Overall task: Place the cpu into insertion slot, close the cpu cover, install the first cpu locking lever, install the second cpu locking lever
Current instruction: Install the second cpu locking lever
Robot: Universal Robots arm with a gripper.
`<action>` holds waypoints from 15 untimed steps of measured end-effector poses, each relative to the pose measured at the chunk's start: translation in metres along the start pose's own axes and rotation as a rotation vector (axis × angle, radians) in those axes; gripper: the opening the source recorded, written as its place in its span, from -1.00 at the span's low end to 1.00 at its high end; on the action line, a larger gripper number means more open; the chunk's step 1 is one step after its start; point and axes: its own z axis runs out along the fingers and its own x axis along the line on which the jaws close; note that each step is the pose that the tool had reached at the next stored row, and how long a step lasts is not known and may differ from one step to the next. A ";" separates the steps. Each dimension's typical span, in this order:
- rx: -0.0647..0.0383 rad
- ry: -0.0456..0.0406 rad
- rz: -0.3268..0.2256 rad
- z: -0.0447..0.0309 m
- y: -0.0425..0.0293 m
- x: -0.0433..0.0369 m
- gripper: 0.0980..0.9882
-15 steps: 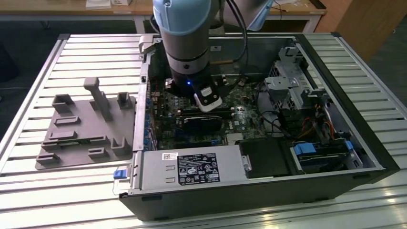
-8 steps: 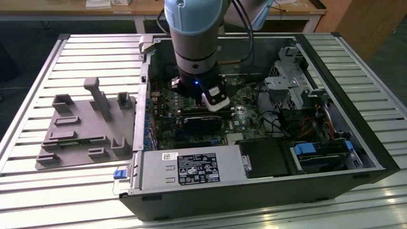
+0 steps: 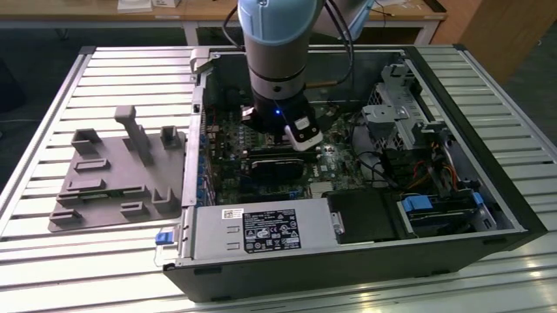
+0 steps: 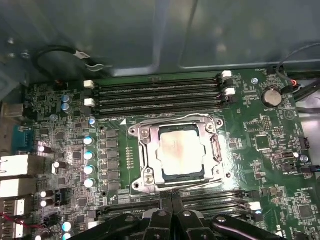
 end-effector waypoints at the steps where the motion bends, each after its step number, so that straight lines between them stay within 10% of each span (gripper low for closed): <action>1: 0.004 -0.0004 -0.001 0.0003 0.0010 -0.0001 -0.99; 15: 0.032 -0.0035 -0.003 0.0062 0.0172 -0.0014 -0.99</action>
